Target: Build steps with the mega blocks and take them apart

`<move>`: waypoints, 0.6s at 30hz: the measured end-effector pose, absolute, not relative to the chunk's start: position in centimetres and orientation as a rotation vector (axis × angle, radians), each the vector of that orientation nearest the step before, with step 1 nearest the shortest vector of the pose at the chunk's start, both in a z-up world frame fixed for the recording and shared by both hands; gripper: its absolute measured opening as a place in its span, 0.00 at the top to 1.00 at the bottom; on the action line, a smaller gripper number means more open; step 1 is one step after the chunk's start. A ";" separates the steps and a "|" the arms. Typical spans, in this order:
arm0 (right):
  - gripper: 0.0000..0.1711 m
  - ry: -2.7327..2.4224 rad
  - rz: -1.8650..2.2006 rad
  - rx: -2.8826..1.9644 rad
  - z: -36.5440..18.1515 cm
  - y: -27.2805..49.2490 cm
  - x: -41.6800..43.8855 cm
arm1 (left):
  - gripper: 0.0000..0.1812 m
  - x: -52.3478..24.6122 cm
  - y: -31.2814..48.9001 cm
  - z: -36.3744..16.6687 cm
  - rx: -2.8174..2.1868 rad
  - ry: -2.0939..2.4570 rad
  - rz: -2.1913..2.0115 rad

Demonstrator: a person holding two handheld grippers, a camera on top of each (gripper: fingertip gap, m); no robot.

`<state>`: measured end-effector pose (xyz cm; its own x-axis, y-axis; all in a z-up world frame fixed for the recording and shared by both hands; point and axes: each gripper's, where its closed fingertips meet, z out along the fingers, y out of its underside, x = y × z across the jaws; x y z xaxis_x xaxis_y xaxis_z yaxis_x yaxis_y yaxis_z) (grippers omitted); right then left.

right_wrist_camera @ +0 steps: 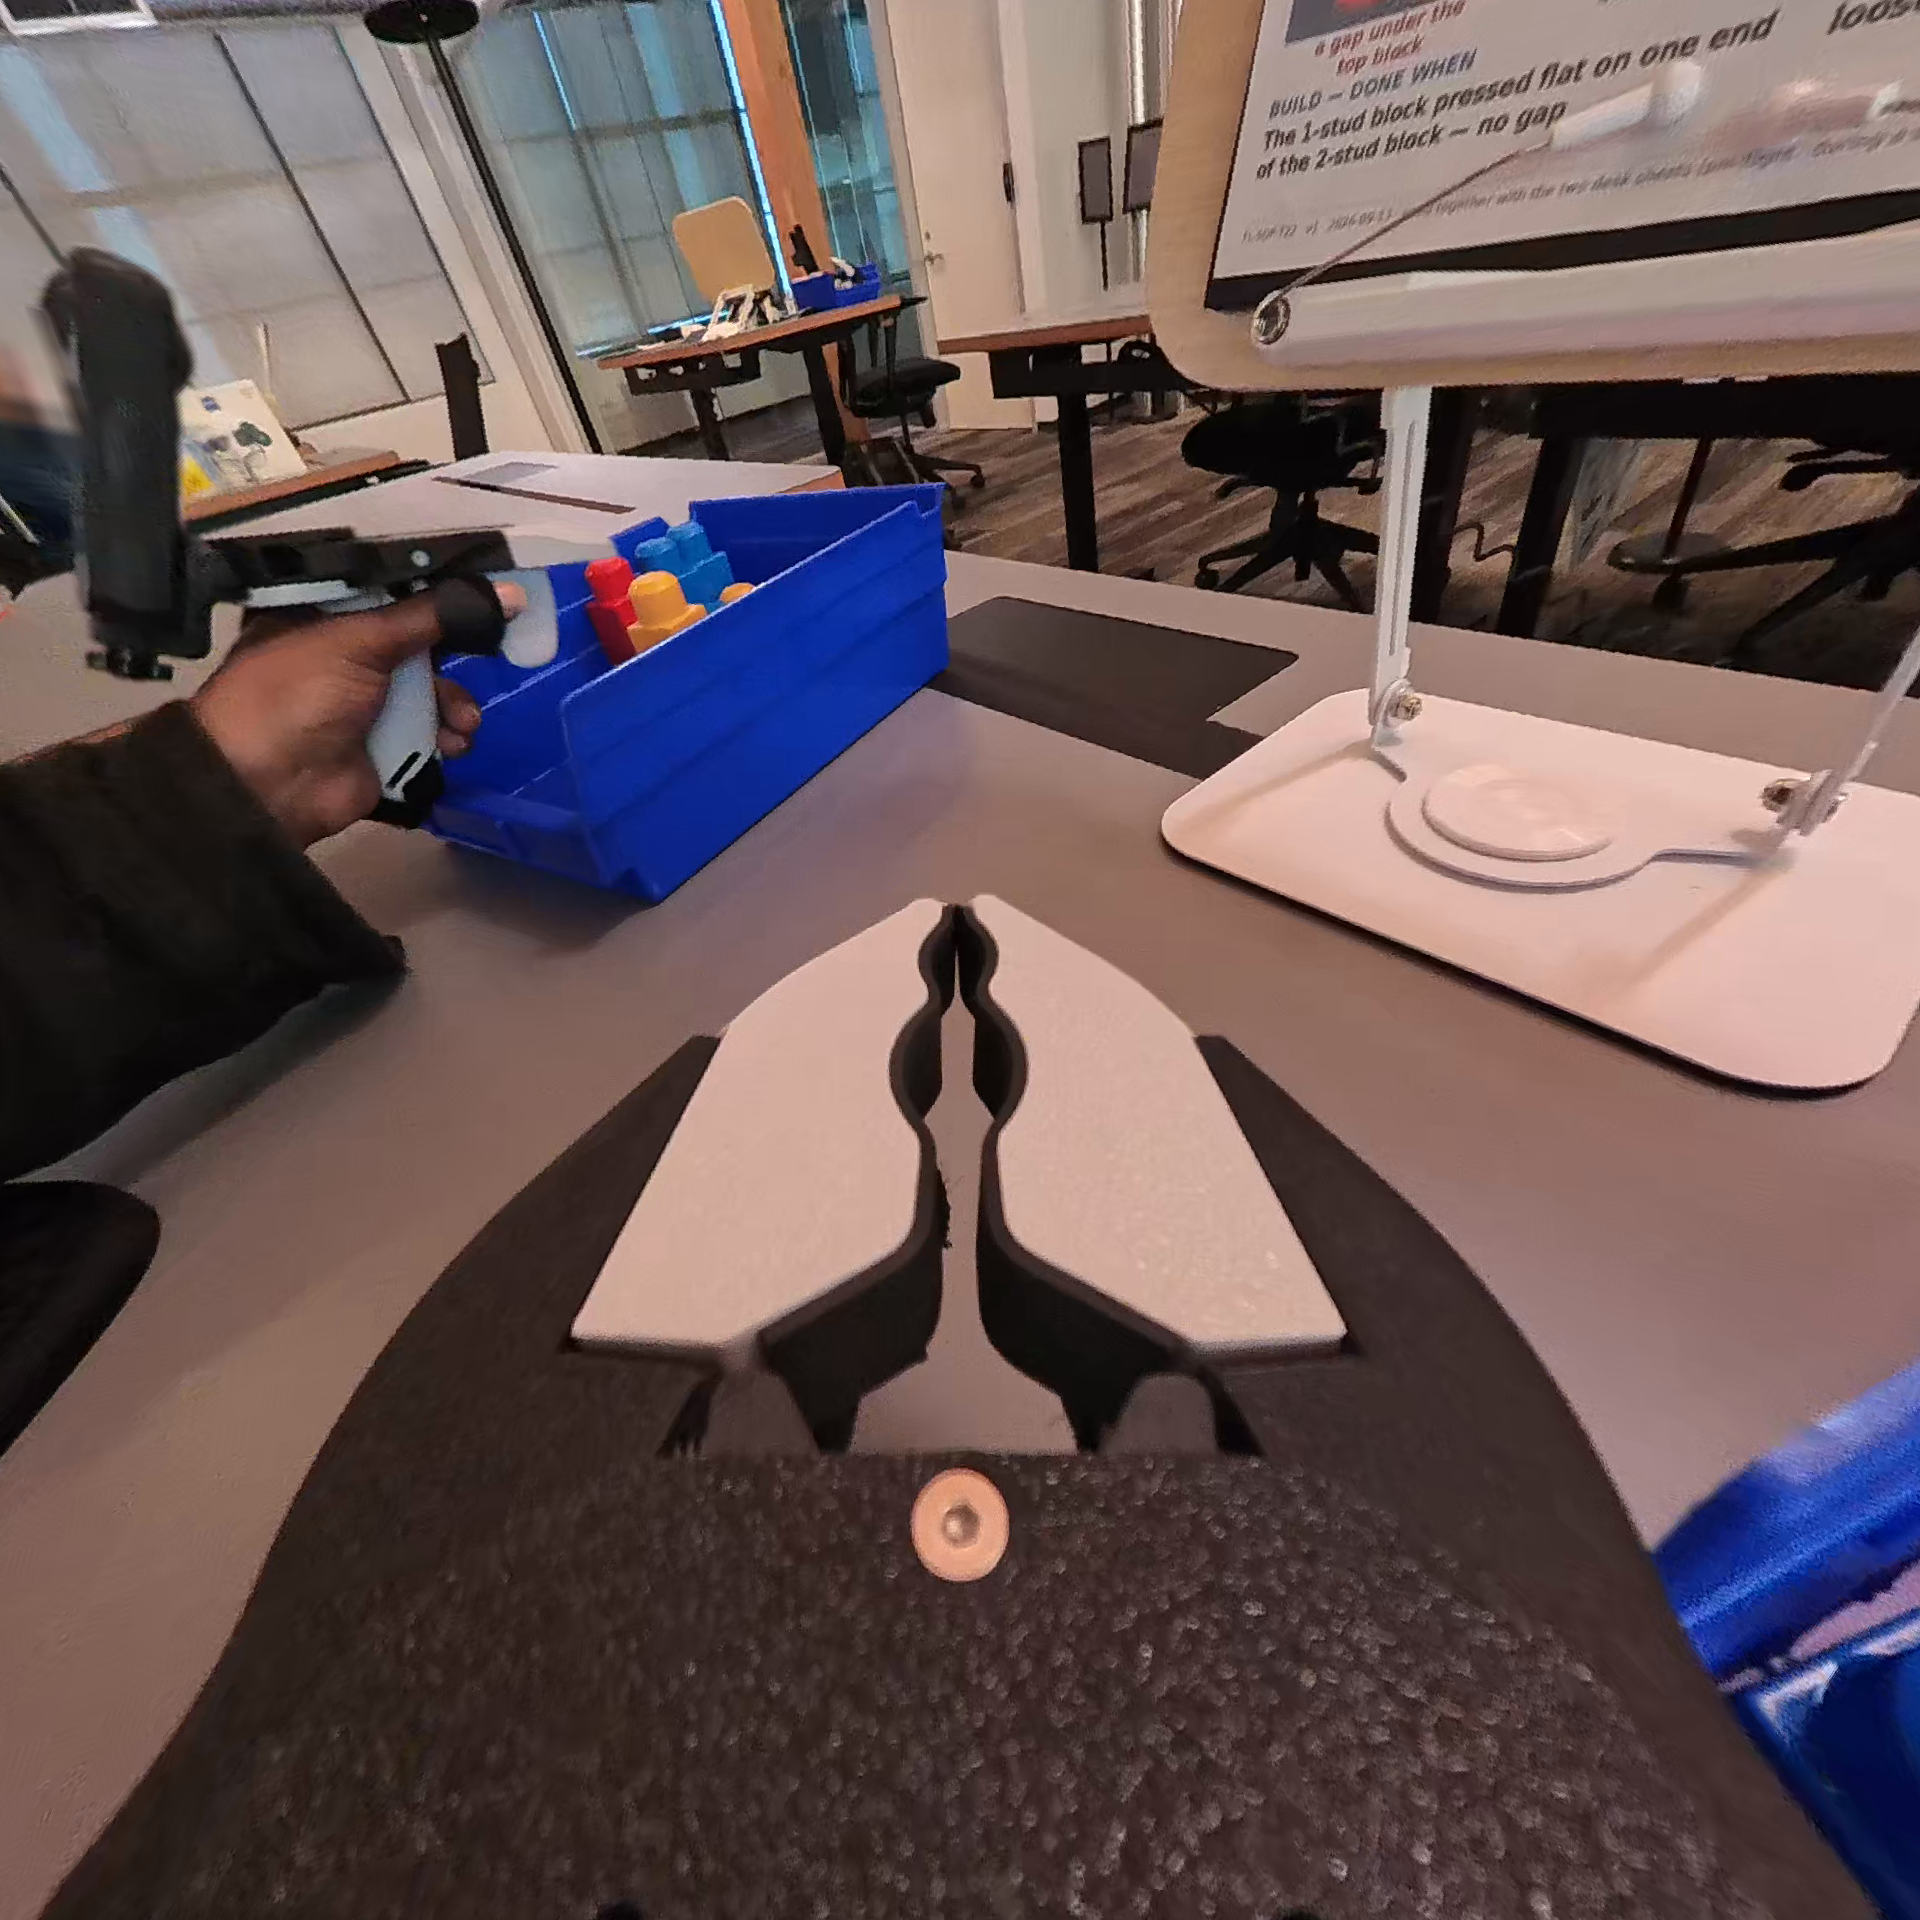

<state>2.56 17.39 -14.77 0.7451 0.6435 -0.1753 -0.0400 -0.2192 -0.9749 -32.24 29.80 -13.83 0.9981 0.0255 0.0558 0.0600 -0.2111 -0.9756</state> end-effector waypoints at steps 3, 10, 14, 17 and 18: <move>1.00 -0.493 0.683 -1.695 -15.0 17.3 2.4 | 0.64 -32.0 31.1 -15.0 -1.876 -0.034 -0.017; 1.00 -0.493 0.702 -1.710 -15.4 17.3 2.3 | 0.62 -31.8 33.2 -17.9 -2.090 0.109 0.106; 1.00 -0.498 0.700 -1.714 -15.6 17.3 2.3 | 0.68 -32.1 33.9 -19.5 -2.182 0.141 0.156; 1.00 -0.497 0.709 -1.717 -15.6 17.3 2.3 | 0.76 -32.0 33.9 -20.0 -2.210 0.171 0.185; 1.00 -0.497 0.709 -1.718 -15.7 17.4 2.3 | 0.77 -32.0 33.8 -20.0 -2.209 0.178 0.197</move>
<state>2.31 17.35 -15.66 0.7274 0.6564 -0.2002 -0.0353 -0.2555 -0.9662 -32.05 33.78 -19.98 0.9771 -0.0572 -0.2051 -0.1980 -0.5982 -0.7765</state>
